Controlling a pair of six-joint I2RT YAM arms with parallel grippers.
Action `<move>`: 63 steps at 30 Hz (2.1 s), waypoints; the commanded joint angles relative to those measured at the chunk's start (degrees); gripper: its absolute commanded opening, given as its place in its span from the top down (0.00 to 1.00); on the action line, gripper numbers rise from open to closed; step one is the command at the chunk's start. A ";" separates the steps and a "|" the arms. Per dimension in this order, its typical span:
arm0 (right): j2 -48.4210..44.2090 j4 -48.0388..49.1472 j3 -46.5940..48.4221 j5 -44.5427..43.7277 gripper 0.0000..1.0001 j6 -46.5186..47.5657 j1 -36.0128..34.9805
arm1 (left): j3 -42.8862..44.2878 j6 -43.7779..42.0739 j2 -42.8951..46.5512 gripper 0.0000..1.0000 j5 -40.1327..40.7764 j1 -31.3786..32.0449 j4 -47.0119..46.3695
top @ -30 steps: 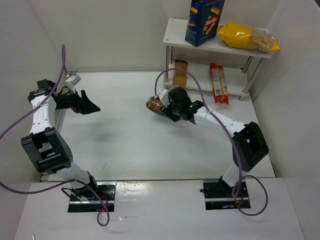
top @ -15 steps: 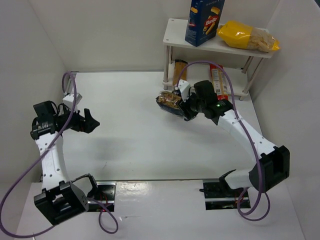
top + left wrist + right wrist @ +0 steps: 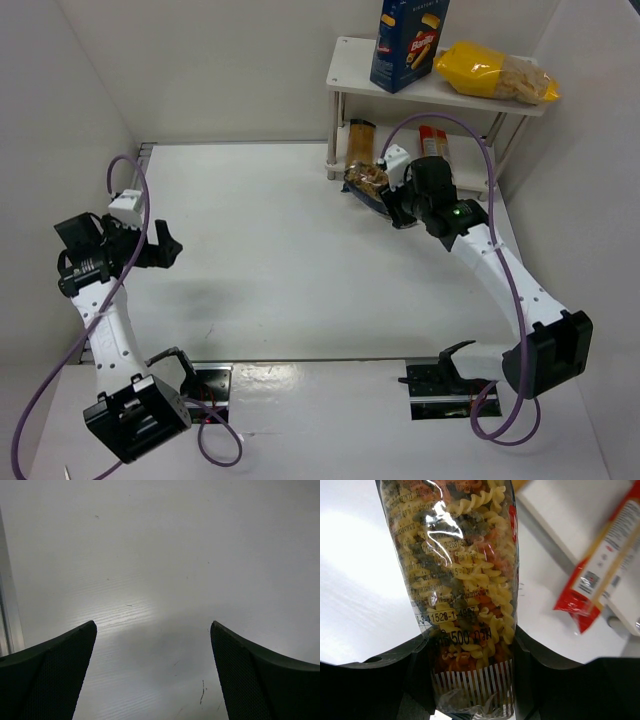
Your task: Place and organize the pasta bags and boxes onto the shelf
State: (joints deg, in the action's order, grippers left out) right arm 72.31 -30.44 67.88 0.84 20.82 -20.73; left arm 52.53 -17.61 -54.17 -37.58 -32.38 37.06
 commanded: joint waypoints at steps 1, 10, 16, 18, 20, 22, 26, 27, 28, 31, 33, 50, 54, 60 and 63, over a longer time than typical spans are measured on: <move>-3.76 13.29 1.29 -8.30 1.00 1.14 0.25 | -0.59 0.91 1.00 0.00 0.41 -0.49 -2.34; -2.10 23.21 -3.36 -24.73 1.00 4.31 -0.89 | -0.59 0.91 1.61 0.00 -0.73 -1.54 -2.34; 0.36 29.63 -5.29 -34.75 1.00 10.98 -4.14 | -0.59 0.38 2.14 0.00 -0.74 -2.07 -2.34; 0.90 33.23 -5.91 -38.26 1.00 15.55 -5.89 | -1.11 0.38 2.66 0.00 -0.74 -2.60 -2.34; 2.47 37.35 -7.75 -40.47 1.00 19.15 -7.12 | -1.12 0.38 3.36 0.00 -1.26 -3.12 -2.34; 3.26 40.35 -8.90 -43.36 1.00 24.69 -8.79 | -1.12 0.38 3.99 0.00 -1.26 -3.13 -2.34; 6.43 45.10 -10.21 -47.77 1.00 30.94 -10.29 | -1.64 0.38 4.51 0.00 -1.26 -3.65 -2.34; 7.83 48.07 -10.22 -48.56 1.00 33.65 -10.29 | -1.64 0.38 4.51 0.00 -1.26 -3.65 -2.86; 8.54 50.28 -11.79 -49.61 1.00 35.33 -10.99 | -1.64 0.38 4.51 0.00 -1.26 -3.65 -2.87; 10.56 59.07 -13.91 -51.20 1.00 41.03 -11.00 | -1.64 0.38 5.04 0.00 -1.26 -3.65 -2.87; 12.58 62.93 -13.91 -53.31 1.00 42.54 -11.00 | -1.64 0.38 5.04 0.00 -1.26 -3.65 -2.87; 26.37 79.82 -9.35 -53.84 1.00 55.64 -7.22 | -1.64 0.90 6.80 0.00 -0.66 -3.65 -2.87; 28.40 82.38 -6.54 -53.14 1.00 57.14 -5.81 | -1.64 0.91 7.33 0.00 -0.65 -4.18 -2.87; 31.39 81.85 -1.79 -52.61 1.00 56.61 -2.91 | -1.64 0.91 7.33 0.00 -1.79 -6.11 -2.87; 32.80 81.32 -0.56 -52.08 1.00 56.09 -2.91 | -1.64 0.38 7.33 0.00 -2.40 -6.73 -2.87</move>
State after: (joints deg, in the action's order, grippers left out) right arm 105.73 39.18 62.08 -50.22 76.62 -23.62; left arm 51.11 -17.63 -47.75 -37.82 -38.30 35.53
